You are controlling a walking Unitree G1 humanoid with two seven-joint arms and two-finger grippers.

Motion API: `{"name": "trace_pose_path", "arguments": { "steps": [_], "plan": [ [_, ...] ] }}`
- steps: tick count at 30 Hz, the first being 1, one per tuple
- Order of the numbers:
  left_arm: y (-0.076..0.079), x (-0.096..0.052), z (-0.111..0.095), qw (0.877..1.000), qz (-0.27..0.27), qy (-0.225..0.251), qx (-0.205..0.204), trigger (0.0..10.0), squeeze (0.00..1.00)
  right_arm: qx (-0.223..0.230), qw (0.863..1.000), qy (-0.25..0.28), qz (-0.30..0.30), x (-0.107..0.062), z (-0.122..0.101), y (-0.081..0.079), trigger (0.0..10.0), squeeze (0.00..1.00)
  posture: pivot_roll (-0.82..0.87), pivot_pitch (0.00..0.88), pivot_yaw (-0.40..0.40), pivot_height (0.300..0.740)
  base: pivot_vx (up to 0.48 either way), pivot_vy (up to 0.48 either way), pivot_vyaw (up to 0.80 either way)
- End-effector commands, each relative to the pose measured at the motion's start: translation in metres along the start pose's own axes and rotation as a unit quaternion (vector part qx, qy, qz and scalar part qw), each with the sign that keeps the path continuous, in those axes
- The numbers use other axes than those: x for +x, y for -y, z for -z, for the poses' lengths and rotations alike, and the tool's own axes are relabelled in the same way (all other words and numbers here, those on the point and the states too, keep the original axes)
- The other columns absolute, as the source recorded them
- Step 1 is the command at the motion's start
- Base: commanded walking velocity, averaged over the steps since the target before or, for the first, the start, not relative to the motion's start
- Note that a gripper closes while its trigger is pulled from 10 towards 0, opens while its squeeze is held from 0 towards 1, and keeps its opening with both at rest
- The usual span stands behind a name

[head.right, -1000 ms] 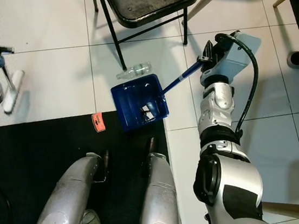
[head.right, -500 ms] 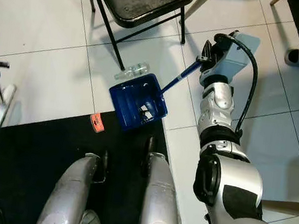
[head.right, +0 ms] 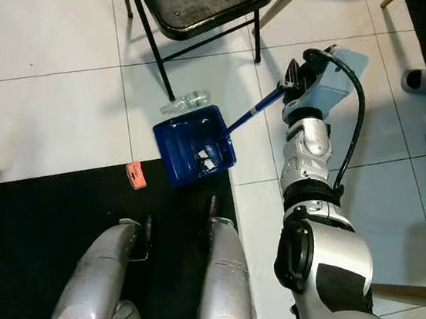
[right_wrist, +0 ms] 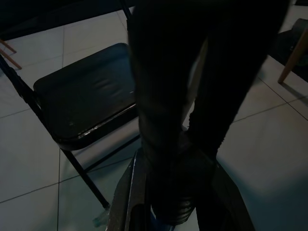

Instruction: Sweep floor

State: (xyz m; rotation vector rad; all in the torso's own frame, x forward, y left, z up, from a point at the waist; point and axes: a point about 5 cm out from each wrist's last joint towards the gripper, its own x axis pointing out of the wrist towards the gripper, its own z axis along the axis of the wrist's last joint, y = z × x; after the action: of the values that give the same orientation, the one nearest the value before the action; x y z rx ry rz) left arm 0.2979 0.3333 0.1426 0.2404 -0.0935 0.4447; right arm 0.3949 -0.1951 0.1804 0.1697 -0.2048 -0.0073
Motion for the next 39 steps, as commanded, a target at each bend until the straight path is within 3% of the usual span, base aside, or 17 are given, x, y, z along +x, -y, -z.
{"name": "trace_pose_path", "arguments": {
  "steps": [1, 3, 5, 8, 10, 11, 17, 24, 29, 34, 39],
  "plan": [
    [0.005, -0.007, 0.005, 0.999, 0.013, 0.003, -0.037, 10.0, 0.00, 0.016, 0.998, -0.056, 0.013, -0.016, 0.029, 0.008, 10.0, 0.00, 0.06, 0.345, -0.019, 0.740, 0.000, 0.000, 0.00],
    [0.004, -0.006, 0.003, 0.998, 0.004, 0.012, -0.058, 10.0, 0.00, 0.018, 0.999, -0.047, 0.018, -0.017, 0.028, 0.011, 10.0, 0.00, 0.06, 0.321, -0.018, 0.740, 0.000, 0.000, 0.00],
    [0.002, -0.006, 0.004, 0.993, -0.036, 0.009, -0.116, 10.0, 0.00, 0.024, 0.998, -0.026, 0.042, -0.021, 0.026, 0.022, 10.0, 0.00, 0.05, 0.250, -0.014, 0.740, 0.000, 0.000, 0.00],
    [0.006, -0.008, 0.009, 0.988, -0.052, -0.001, -0.146, 10.0, 0.00, 0.030, 0.998, -0.007, 0.059, -0.023, 0.023, 0.029, 10.0, 0.00, 0.05, 0.225, -0.011, 0.740, 0.000, 0.000, 0.00],
    [0.022, -0.012, 0.015, 0.984, -0.037, -0.008, -0.176, 10.0, 0.00, 0.037, 0.997, 0.015, 0.072, -0.025, 0.019, 0.033, 10.0, 0.00, 0.05, 0.166, -0.001, 0.740, 0.000, 0.000, 0.00],
    [0.022, -0.012, 0.015, 0.984, -0.037, -0.008, -0.176, 10.0, 0.00, 0.037, 0.997, 0.015, 0.072, -0.025, 0.019, 0.033, 10.0, 0.00, 0.05, 0.166, -0.001, 0.740, 0.000, 0.000, 0.00],
    [0.059, -0.021, 0.028, 0.972, -0.030, -0.049, -0.229, 10.0, 0.00, 0.052, 0.991, 0.060, 0.105, -0.027, 0.011, 0.041, 10.0, 0.00, 0.02, 0.091, 0.010, 0.740, 0.000, 0.000, 0.00],
    [0.070, -0.021, 0.028, 0.974, -0.019, -0.045, -0.222, 10.0, 0.00, 0.060, 0.986, 0.091, 0.122, -0.029, 0.002, 0.050, 10.0, 0.00, 0.01, 0.045, 0.004, 0.740, 0.000, 0.000, 0.00],
    [0.077, -0.020, 0.026, 0.974, 0.001, -0.035, -0.226, 10.0, 0.00, 0.066, 0.986, 0.086, 0.124, -0.034, 0.009, 0.051, 10.0, 0.00, 0.01, 0.005, 0.002, 0.740, 0.000, 0.000, 0.00],
    [0.082, -0.028, 0.032, 0.972, 0.016, -0.029, -0.234, 10.0, 0.00, 0.073, 0.988, 0.064, 0.123, -0.042, 0.024, 0.049, 10.0, 0.00, 0.01, 0.000, -0.008, 0.740, 0.000, 0.000, 0.00],
    [0.088, -0.038, 0.042, 0.975, 0.023, -0.033, -0.219, 10.0, 0.00, 0.081, 0.989, 0.004, 0.125, -0.061, 0.056, 0.045, 10.0, 0.00, 0.01, 0.000, -0.016, 0.740, 0.000, 0.000, 0.00]
  ]
}}
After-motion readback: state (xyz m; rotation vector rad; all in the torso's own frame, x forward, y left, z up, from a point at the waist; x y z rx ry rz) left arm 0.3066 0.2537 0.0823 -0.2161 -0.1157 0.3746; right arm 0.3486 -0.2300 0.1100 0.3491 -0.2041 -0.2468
